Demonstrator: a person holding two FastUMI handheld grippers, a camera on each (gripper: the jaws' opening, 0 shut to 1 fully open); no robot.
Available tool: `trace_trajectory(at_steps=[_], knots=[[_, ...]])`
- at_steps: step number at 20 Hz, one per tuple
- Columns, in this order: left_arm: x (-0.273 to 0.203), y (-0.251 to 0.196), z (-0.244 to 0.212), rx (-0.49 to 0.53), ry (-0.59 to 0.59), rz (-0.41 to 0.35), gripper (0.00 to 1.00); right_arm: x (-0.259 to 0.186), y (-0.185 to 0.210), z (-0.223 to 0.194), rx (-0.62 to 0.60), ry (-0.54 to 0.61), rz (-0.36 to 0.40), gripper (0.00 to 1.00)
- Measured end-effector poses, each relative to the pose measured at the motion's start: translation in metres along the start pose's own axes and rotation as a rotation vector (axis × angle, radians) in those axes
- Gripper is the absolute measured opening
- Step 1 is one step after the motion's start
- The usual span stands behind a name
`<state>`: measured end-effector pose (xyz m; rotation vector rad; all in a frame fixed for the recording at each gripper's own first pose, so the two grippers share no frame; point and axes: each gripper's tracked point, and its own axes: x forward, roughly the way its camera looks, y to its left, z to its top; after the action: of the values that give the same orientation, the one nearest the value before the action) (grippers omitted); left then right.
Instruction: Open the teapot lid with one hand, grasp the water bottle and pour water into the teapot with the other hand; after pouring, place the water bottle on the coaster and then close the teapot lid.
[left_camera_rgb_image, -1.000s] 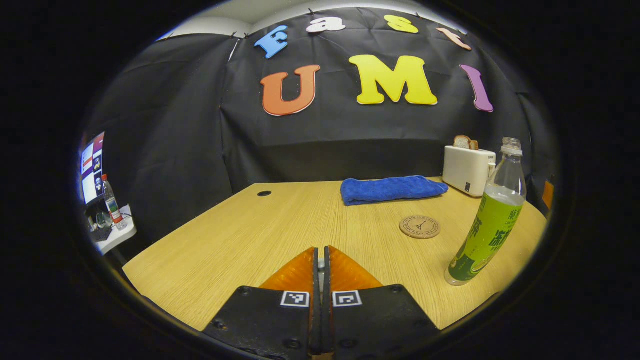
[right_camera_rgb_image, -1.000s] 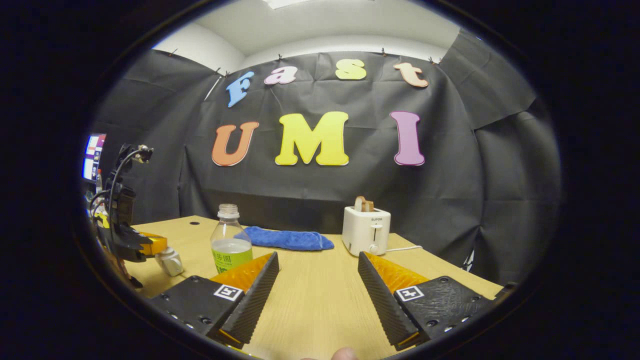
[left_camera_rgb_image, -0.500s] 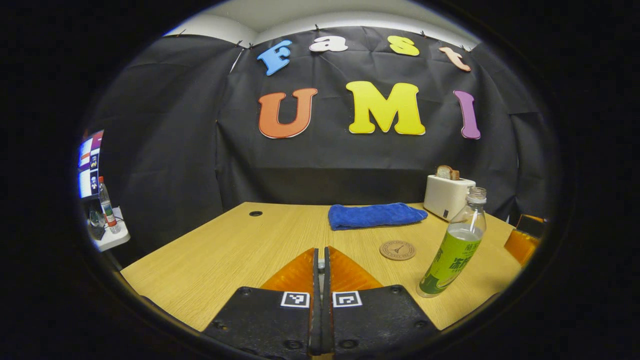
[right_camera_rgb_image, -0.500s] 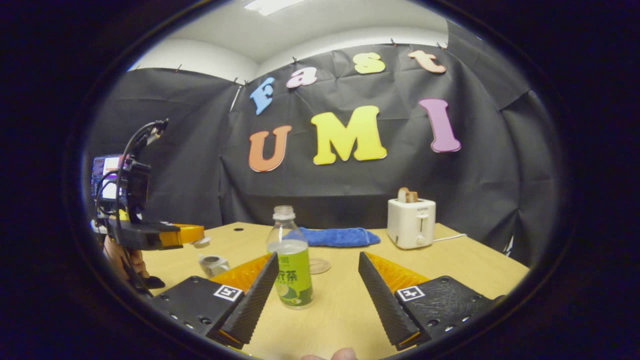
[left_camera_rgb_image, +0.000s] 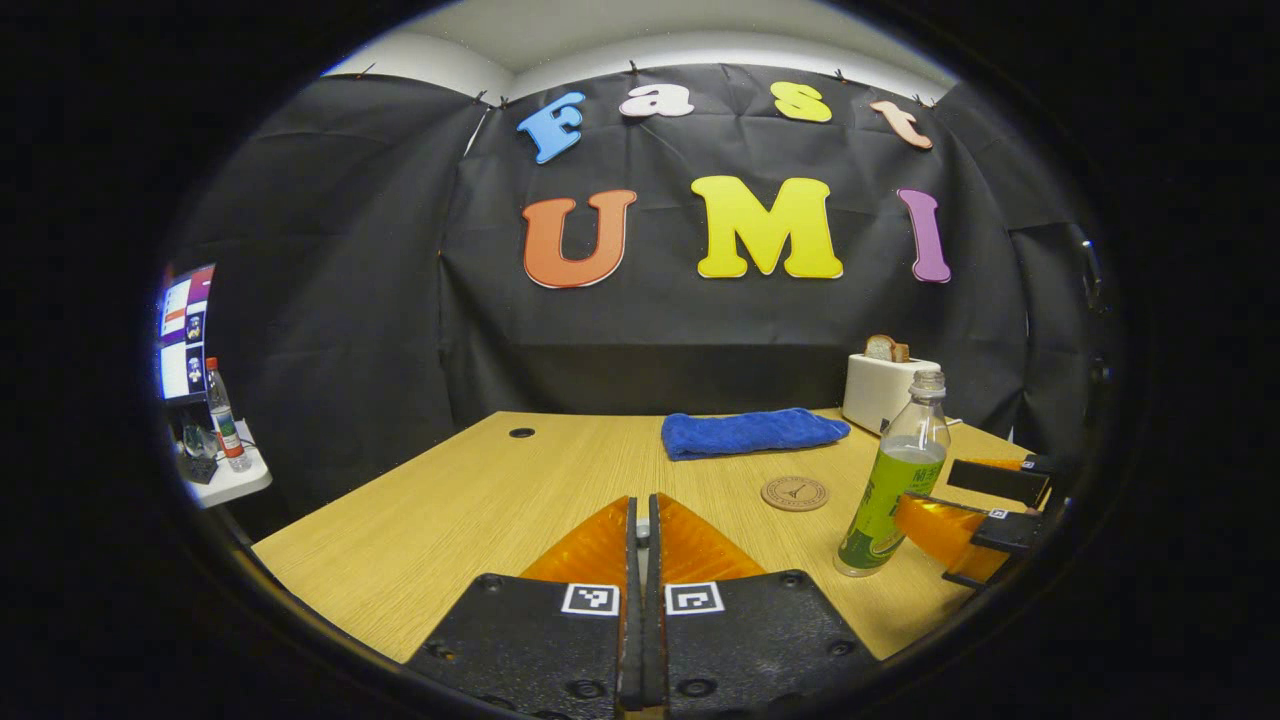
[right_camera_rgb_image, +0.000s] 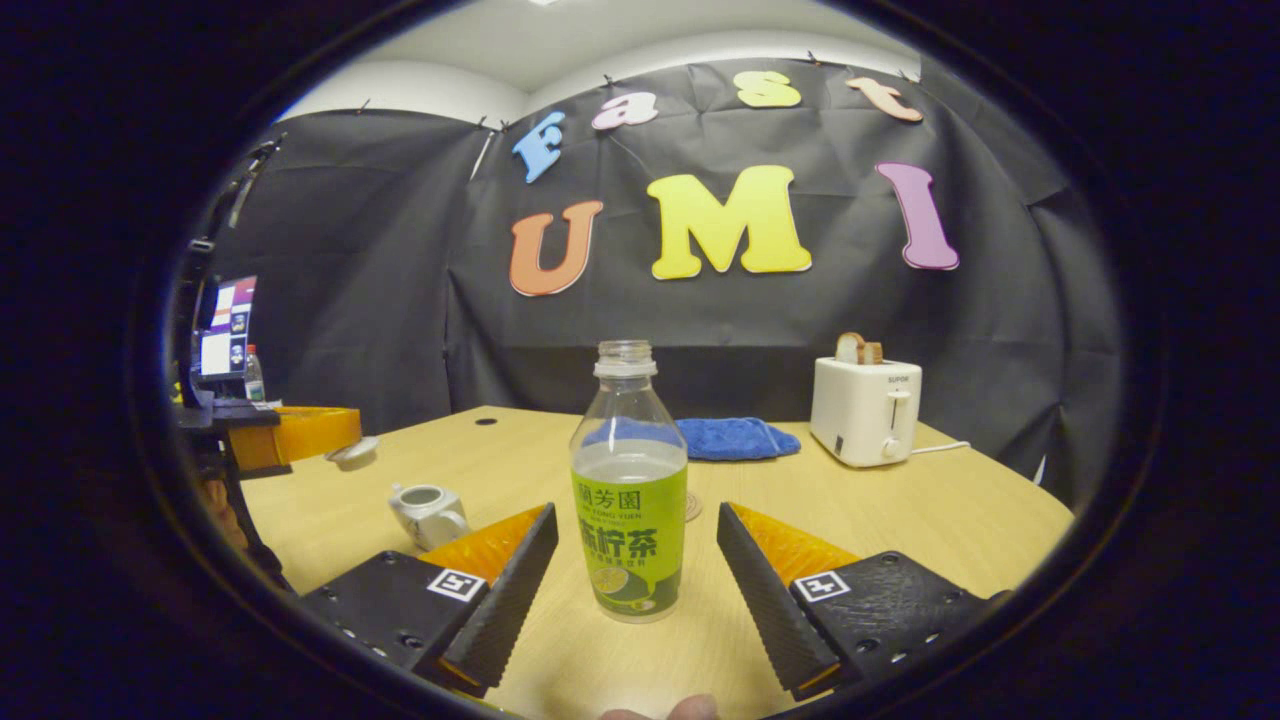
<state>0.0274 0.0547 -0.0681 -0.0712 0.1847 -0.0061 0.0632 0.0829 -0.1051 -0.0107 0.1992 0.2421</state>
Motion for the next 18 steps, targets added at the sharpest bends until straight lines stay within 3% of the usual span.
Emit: trace_trajectory(at_steps=[6, 12, 15, 18], knots=[[-0.004, 0.019, 0.002, -0.012, -0.012, 0.011, 0.03, 0.024, 0.004, -0.011, 0.034, 0.036, -0.020, 0.96], [-0.003, 0.033, -0.002, -0.021, 0.000, 0.025, 0.03, 0.023, 0.005, -0.009, 0.022, 0.033, -0.042, 0.77], [-0.003, 0.039, -0.002, -0.019, -0.003, 0.026, 0.03, 0.023, 0.007, -0.002, -0.039, 0.037, -0.035, 0.73], [-0.004, 0.046, -0.001, -0.021, -0.005, 0.036, 0.03, 0.027, 0.010, 0.013, -0.196, 0.052, -0.015, 0.70]])
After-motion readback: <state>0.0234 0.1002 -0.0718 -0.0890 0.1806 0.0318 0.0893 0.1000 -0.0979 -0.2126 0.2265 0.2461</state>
